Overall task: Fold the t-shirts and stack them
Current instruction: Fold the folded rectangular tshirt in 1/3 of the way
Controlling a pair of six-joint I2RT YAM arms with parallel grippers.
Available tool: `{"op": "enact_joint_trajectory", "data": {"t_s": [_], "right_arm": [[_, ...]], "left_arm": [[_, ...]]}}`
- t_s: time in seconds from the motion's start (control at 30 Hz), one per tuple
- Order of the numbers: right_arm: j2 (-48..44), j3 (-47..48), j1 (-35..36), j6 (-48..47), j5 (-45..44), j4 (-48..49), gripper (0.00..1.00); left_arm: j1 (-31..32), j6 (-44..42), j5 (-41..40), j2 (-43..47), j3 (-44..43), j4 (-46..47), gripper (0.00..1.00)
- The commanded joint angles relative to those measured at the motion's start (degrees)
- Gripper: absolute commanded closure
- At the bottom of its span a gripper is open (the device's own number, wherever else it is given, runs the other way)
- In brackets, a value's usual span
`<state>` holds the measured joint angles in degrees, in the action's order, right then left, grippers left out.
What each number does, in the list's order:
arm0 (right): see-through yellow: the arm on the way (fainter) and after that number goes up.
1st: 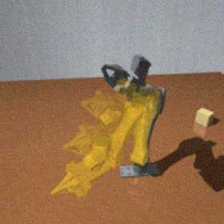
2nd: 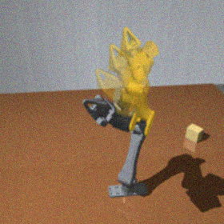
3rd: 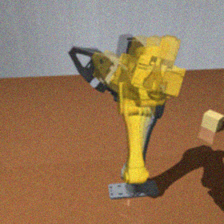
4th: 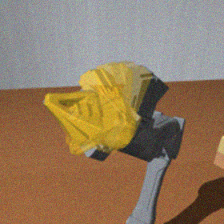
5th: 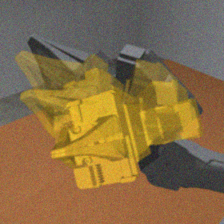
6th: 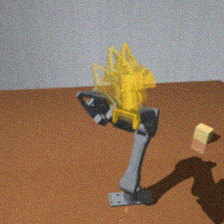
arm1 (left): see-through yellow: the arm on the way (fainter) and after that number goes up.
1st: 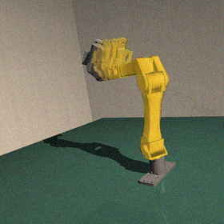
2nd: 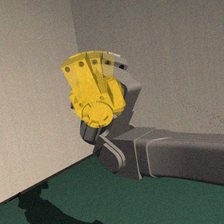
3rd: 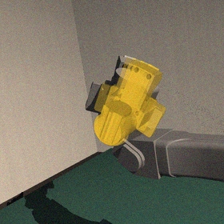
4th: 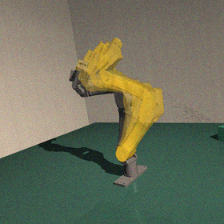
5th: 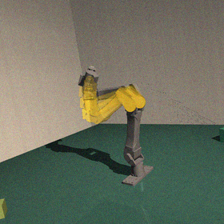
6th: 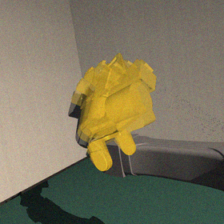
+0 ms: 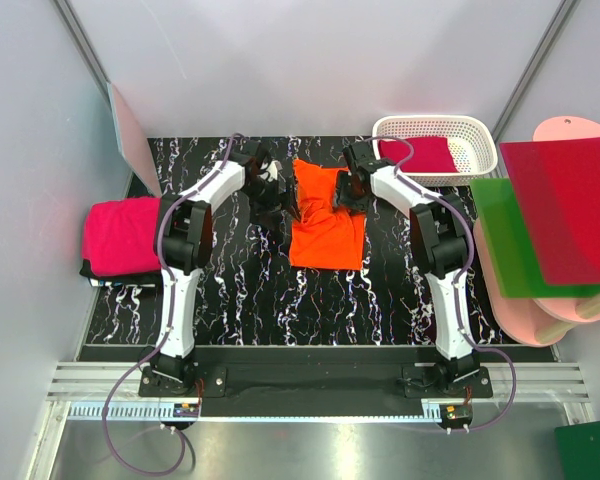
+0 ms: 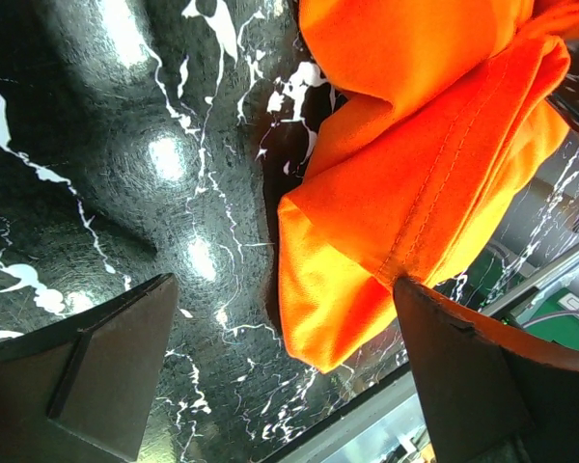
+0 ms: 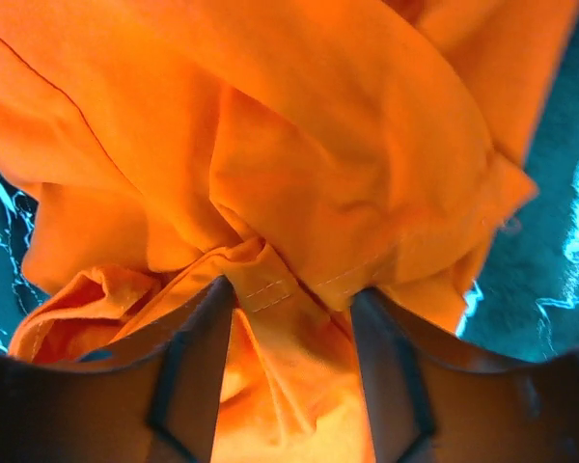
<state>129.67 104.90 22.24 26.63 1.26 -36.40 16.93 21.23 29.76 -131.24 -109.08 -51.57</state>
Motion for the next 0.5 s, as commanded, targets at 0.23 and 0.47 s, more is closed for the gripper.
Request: {"op": "enact_joint_trajectory", "data": {"t_s": [0.23,0.47], "right_arm": [[-3.88,0.05,0.17,0.79,4.99,5.03,1.00],[-9.60,-3.47,-0.18,2.28,-0.64,-0.07,0.99]], "left_arm": [[-0.40,-0.49,-1.63,5.03,2.46,0.95,0.01],[-0.49,-0.84,-1.81,4.68,2.64,1.03,0.01]]}}
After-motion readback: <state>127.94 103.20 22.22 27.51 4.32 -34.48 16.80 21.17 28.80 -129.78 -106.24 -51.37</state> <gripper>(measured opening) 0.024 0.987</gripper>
